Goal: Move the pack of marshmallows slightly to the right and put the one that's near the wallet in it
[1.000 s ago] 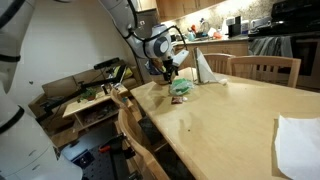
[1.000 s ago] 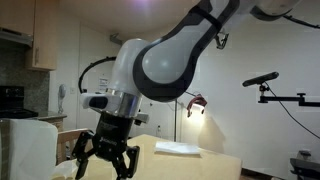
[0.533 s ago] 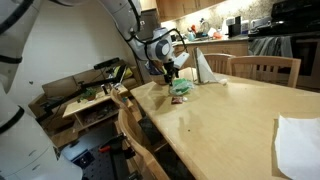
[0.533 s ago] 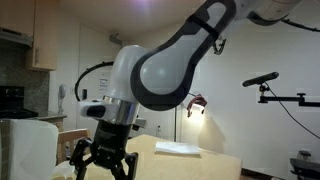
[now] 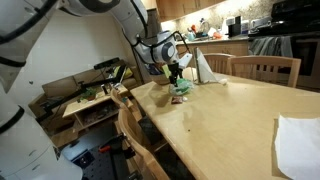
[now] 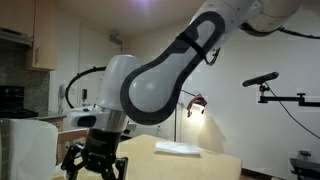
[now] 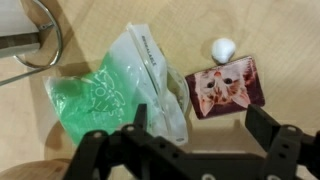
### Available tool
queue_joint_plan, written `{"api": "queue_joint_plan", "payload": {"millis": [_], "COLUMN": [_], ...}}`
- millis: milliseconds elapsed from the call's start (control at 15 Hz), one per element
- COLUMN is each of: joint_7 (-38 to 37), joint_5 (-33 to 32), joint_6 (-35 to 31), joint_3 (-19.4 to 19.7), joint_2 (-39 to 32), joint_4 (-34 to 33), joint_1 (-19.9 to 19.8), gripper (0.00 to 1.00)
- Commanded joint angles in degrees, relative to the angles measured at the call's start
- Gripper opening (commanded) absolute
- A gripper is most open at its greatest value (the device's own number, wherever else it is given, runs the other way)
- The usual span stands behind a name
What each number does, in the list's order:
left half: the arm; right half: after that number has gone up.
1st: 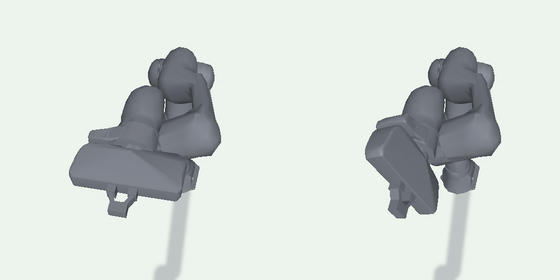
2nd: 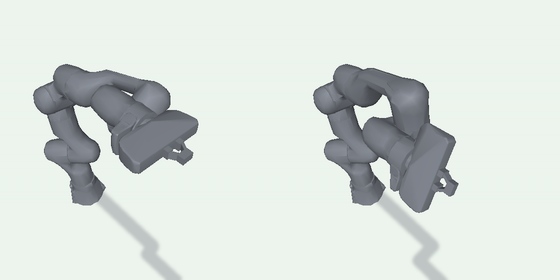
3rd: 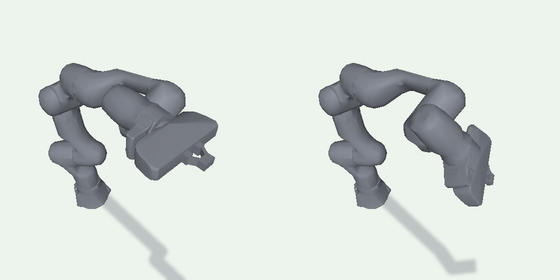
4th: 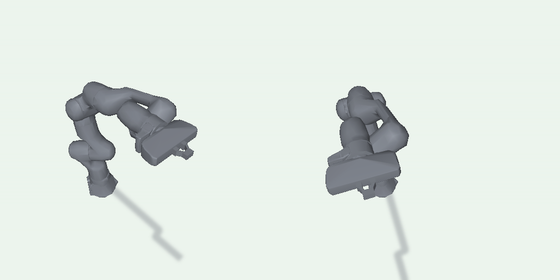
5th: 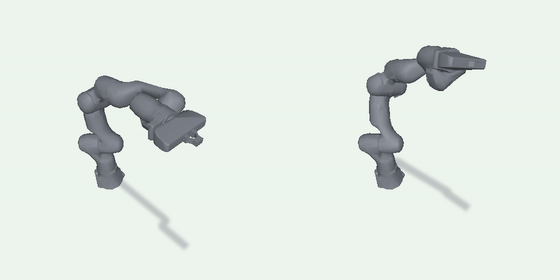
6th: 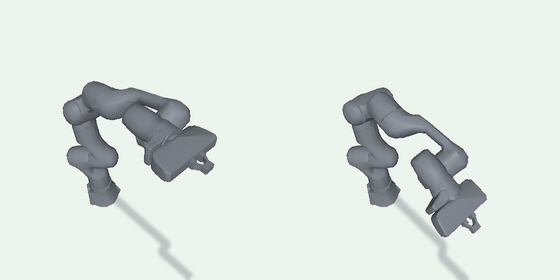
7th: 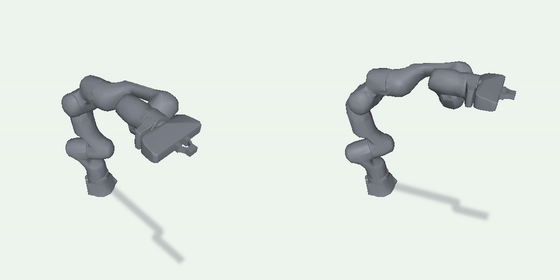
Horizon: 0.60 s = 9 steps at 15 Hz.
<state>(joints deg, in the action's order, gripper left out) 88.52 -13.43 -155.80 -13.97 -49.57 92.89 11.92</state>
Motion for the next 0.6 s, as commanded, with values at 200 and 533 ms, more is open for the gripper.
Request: {"api": "queue_joint_plan", "payload": {"millis": [200, 533], "joint_7": [8.43, 7.02], "joint_5": [-2.84, -1.82], "joint_6": [-1.26, -0.63], "joint_3": [-4.51, -3.47], "joint_2": [-5.78, -5.31], "joint_4": [-7.23, -6.41], "joint_1": [-1.16, -0.07], "gripper": [1.0, 1.0]}}
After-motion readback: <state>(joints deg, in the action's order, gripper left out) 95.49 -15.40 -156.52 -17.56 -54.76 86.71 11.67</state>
